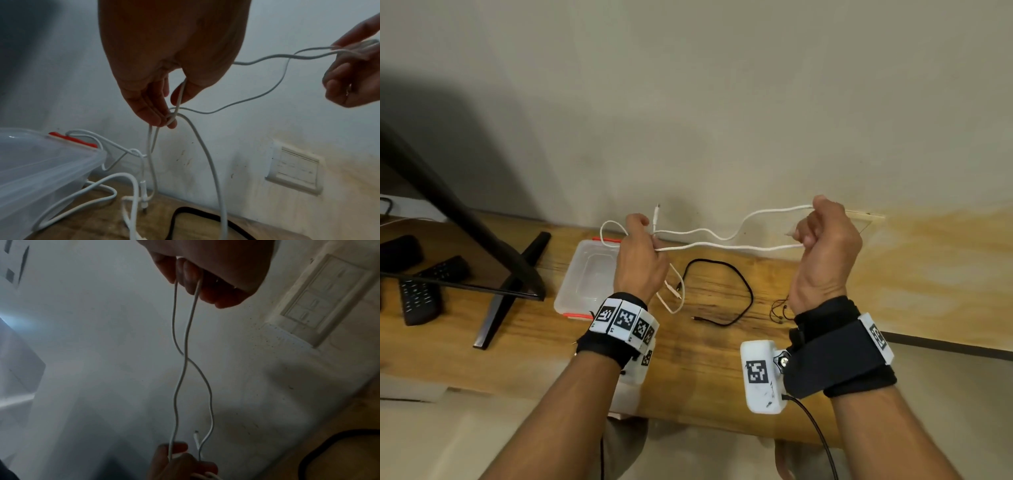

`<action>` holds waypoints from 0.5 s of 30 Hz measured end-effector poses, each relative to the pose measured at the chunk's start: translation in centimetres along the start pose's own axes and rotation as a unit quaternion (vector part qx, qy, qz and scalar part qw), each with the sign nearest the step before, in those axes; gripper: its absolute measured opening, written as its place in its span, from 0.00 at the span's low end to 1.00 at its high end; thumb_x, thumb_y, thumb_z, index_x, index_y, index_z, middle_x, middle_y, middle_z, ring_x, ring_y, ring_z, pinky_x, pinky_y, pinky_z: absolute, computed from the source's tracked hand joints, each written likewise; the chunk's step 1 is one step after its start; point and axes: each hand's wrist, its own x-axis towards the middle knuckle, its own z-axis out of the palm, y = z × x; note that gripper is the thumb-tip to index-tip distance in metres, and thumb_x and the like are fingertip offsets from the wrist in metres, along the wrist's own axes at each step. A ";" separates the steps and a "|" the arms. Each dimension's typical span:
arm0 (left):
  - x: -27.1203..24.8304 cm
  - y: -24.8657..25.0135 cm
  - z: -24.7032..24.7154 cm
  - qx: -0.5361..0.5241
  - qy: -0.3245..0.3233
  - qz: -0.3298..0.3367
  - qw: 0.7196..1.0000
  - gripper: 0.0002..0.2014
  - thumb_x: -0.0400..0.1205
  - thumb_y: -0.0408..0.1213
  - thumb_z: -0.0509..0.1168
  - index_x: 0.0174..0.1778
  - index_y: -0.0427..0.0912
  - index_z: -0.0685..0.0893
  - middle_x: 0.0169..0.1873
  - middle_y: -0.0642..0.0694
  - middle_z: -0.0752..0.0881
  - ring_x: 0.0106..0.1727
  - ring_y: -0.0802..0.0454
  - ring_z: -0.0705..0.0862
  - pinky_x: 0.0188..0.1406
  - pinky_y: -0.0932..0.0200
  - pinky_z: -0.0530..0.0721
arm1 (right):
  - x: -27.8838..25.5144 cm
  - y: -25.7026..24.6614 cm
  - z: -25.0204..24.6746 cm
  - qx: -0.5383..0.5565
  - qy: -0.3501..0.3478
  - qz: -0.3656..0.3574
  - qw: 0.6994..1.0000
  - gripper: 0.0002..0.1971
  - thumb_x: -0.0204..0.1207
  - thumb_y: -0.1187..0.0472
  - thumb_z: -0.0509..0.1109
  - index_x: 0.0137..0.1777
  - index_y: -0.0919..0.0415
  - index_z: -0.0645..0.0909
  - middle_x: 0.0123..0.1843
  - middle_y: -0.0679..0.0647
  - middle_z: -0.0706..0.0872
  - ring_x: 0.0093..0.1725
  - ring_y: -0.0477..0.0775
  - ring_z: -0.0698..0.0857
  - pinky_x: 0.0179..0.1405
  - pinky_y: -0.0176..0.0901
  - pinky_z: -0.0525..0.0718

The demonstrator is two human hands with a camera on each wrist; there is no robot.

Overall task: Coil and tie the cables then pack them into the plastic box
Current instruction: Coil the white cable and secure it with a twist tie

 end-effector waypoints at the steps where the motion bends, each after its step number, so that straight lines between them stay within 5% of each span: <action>1: -0.2 0.0 0.0 -0.009 -0.002 0.029 1.000 0.25 0.77 0.21 0.60 0.70 0.40 0.70 0.40 0.41 0.84 0.44 0.43 0.83 0.44 0.50 0.79 | 0.0 0.1 0.0 0.002 0.002 0.007 1.000 0.18 0.71 0.59 0.69 0.20 0.51 0.75 0.25 0.49 0.71 0.32 0.51 0.72 0.40 0.42 0.78; 4: -0.8 -0.1 0.2 0.011 -0.004 0.098 0.995 0.23 0.79 0.31 0.54 0.70 0.41 0.79 0.49 0.39 0.86 0.56 0.41 0.81 0.55 0.55 0.74 | -0.5 0.2 0.4 0.058 -0.037 0.050 0.996 0.15 0.77 0.70 0.68 0.29 0.61 0.82 0.30 0.53 0.84 0.42 0.55 0.86 0.53 0.51 0.90; 6: -0.9 -0.2 0.1 0.009 -0.004 0.108 0.994 0.21 0.82 0.33 0.53 0.68 0.41 0.82 0.54 0.38 0.85 0.61 0.41 0.78 0.57 0.60 0.68 | -1.0 0.6 1.1 0.019 -0.067 0.073 0.995 0.11 0.79 0.73 0.67 0.33 0.66 0.79 0.25 0.52 0.82 0.31 0.53 0.85 0.37 0.51 0.89; 7: -1.0 -0.1 0.2 0.003 -0.005 0.109 0.994 0.20 0.83 0.32 0.53 0.68 0.41 0.82 0.55 0.38 0.84 0.62 0.41 0.78 0.57 0.61 0.67 | -1.2 0.8 1.3 -0.054 -0.082 0.063 0.993 0.09 0.77 0.71 0.69 0.34 0.66 0.77 0.22 0.53 0.78 0.25 0.53 0.79 0.27 0.48 0.81; 9: -1.2 0.2 0.2 -0.009 -0.006 0.115 0.993 0.20 0.85 0.34 0.53 0.69 0.40 0.82 0.57 0.39 0.83 0.63 0.41 0.77 0.60 0.60 0.68 | -1.3 2.0 1.5 -0.230 -0.130 0.013 0.964 0.09 0.73 0.64 0.72 0.38 0.59 0.74 0.29 0.54 0.76 0.28 0.54 0.74 0.27 0.44 0.72; 12: -1.6 0.8 -0.2 -0.021 0.000 0.129 0.991 0.26 0.82 0.43 0.48 0.70 0.39 0.81 0.58 0.39 0.83 0.63 0.43 0.76 0.63 0.54 0.74 | -2.1 3.3 2.1 -0.397 -0.239 0.020 0.886 0.24 0.72 0.44 0.80 0.56 0.49 0.70 0.48 0.42 0.86 0.47 0.43 0.84 0.40 0.34 0.76; 15: -2.1 1.3 -0.7 -0.028 -0.006 0.169 0.985 0.27 0.80 0.46 0.51 0.71 0.39 0.80 0.59 0.40 0.82 0.63 0.44 0.75 0.63 0.53 0.75 | -2.5 4.3 2.3 -0.442 -0.332 0.073 0.830 0.55 0.52 0.27 0.78 0.79 0.43 0.61 0.71 0.49 0.78 0.66 0.49 0.80 0.62 0.43 0.80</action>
